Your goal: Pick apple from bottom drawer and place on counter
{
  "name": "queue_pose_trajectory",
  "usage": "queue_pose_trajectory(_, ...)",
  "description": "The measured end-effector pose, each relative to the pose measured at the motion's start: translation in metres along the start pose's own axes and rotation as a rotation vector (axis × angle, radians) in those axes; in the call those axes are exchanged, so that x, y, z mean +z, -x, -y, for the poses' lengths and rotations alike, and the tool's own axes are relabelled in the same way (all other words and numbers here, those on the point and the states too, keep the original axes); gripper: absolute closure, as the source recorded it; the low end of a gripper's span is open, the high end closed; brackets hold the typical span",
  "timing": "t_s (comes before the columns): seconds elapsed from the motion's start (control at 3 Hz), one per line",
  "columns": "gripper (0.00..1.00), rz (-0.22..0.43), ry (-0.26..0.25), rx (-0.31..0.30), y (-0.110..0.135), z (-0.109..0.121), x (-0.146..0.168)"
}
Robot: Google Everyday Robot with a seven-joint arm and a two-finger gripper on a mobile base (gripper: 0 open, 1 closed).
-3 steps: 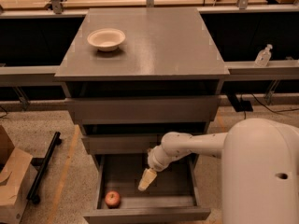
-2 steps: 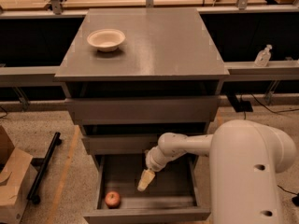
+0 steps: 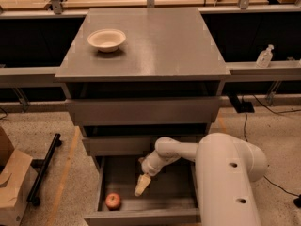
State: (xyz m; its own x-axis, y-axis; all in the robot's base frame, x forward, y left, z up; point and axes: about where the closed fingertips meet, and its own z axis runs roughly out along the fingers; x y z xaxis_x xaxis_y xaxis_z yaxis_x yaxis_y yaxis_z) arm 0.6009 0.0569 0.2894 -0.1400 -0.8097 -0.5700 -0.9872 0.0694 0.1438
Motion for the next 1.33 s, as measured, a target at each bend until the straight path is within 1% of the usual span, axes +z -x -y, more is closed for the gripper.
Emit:
queue_pose_trajectory(0.33, 0.00, 0.004, -0.001, 0.004, -0.003, 0.005, 0.004)
queue_pose_trajectory(0.67, 0.00, 0.000, 0.035, 0.039, -0.010, -0.002, 0.018)
queue_pose_trajectory(1.0, 0.00, 0.089, 0.053, 0.068, -0.015, -0.003, 0.047)
queue_pose_trajectory(1.33, 0.00, 0.206, 0.097, 0.054, -0.009, -0.007, 0.088)
